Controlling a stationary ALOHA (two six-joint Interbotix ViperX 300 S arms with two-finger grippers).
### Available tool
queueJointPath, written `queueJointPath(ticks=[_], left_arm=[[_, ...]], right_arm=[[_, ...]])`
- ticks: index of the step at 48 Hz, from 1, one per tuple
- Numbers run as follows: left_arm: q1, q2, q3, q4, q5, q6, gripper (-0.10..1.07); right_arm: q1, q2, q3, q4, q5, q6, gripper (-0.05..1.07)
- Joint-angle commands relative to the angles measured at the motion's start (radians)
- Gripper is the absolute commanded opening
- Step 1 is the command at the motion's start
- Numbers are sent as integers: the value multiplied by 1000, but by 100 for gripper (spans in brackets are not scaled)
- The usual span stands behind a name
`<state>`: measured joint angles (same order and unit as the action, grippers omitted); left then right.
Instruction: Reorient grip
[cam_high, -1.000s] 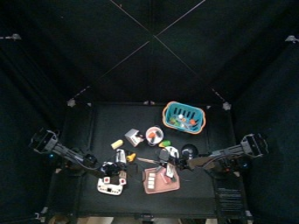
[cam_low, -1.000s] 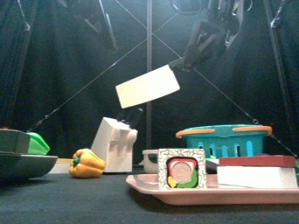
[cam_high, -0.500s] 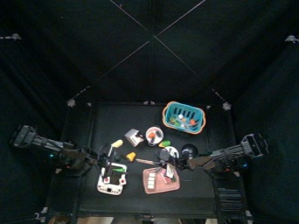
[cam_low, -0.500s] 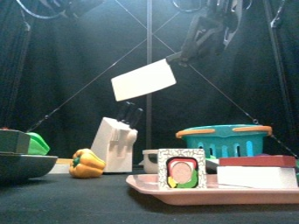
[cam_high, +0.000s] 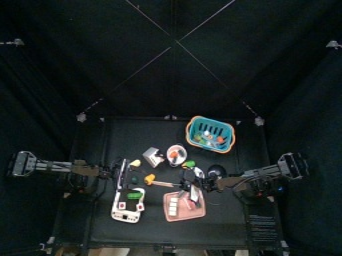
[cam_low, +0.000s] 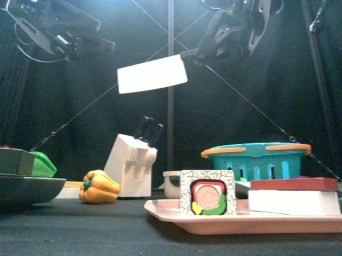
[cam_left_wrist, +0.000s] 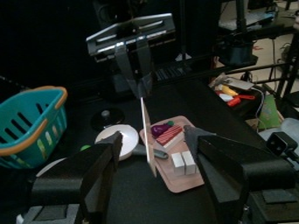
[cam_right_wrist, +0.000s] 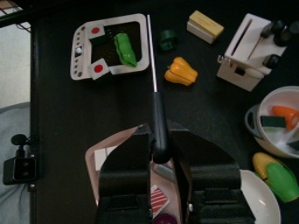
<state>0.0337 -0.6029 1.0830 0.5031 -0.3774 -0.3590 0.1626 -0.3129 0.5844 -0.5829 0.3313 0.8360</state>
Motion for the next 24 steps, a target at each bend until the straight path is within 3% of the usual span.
queueJointPath(ticks=[1,12,24], left_arm=[[0,48,-15,-40,-31,23,93],[-5,95,-2,-110,-167,41,92],[-20,183,-8,-158,-225,46,91]], right_arm=[[-2,-37,-2,-11,-43,2,39],[-2,-51,28,-14,-58,3,39],[-3,-51,32,-14,-63,5,39]])
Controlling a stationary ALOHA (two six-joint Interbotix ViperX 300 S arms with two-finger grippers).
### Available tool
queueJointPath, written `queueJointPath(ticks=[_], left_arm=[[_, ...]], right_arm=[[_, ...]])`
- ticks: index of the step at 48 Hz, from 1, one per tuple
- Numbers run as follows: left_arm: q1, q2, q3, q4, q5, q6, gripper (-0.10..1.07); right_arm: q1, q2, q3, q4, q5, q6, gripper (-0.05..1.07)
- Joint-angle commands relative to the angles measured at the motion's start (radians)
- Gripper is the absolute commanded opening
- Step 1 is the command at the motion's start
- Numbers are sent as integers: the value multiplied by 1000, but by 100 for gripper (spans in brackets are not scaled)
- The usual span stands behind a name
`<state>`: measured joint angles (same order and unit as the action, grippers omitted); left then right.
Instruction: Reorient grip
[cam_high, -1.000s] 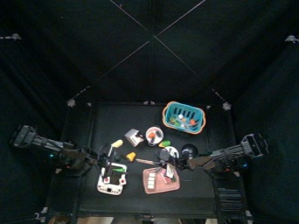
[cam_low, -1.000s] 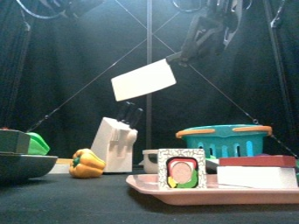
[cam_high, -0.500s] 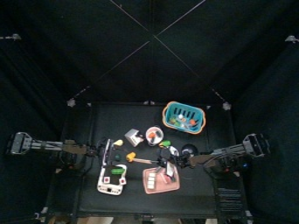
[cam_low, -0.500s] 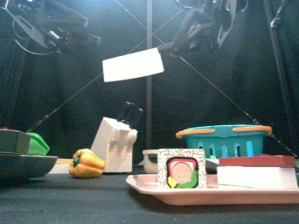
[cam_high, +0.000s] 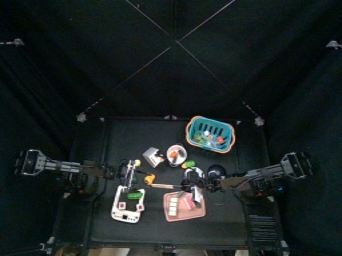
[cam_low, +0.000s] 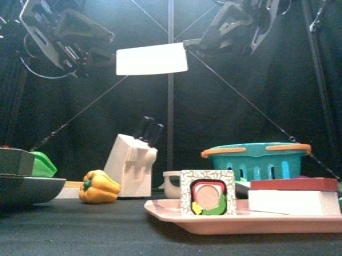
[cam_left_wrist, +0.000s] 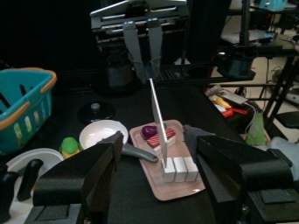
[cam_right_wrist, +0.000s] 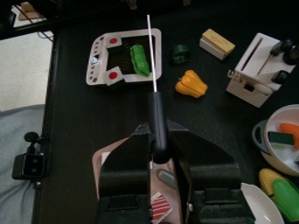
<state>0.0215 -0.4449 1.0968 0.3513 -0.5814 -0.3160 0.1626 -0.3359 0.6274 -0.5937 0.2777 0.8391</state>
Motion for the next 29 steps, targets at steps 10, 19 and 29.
queueJointPath(ticks=[10,19,29], left_arm=[[-14,83,-44,-8,-26,2,82],[-17,97,-63,-8,-26,2,71],[-18,97,-66,-6,-26,3,61]], right_arm=[[-3,-28,-8,-3,-9,2,39],[-3,-29,-2,-3,-9,3,39],[-3,-29,2,-3,-9,3,39]])
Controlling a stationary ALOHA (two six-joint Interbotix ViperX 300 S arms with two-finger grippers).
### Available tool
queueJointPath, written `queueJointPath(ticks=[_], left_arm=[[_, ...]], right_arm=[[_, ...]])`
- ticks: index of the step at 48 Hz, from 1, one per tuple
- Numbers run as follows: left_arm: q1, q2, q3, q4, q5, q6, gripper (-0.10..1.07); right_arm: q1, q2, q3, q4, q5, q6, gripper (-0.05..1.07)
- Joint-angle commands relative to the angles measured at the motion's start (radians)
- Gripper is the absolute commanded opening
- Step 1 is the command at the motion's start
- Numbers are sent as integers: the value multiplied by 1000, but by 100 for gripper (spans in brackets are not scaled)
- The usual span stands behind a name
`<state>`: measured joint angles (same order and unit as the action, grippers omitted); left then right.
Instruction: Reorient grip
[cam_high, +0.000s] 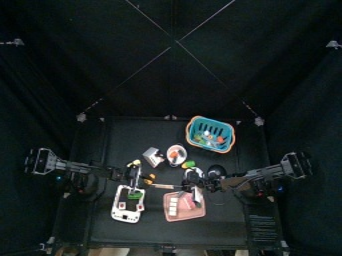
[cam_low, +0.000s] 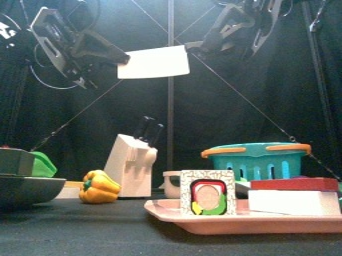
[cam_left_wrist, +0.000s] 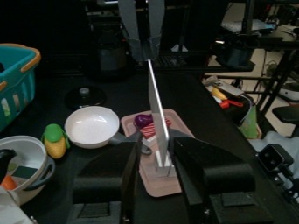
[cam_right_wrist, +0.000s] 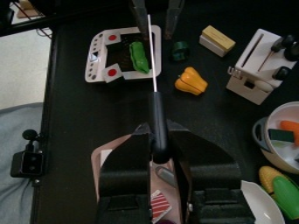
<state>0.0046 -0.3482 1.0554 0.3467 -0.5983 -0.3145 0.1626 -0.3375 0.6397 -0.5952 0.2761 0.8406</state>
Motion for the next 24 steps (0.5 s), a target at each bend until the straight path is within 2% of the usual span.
queueJointPath(ticks=[1,13,24], left_arm=[[-2,0,-25,-2,-9,2,60],[-17,0,-31,-3,-32,2,39],[-17,0,-31,-3,-41,2,35]], right_arm=[[-3,-26,-11,-2,-8,2,39],[-3,-26,-12,-2,-8,3,39],[-2,-26,-11,-2,-9,3,39]])
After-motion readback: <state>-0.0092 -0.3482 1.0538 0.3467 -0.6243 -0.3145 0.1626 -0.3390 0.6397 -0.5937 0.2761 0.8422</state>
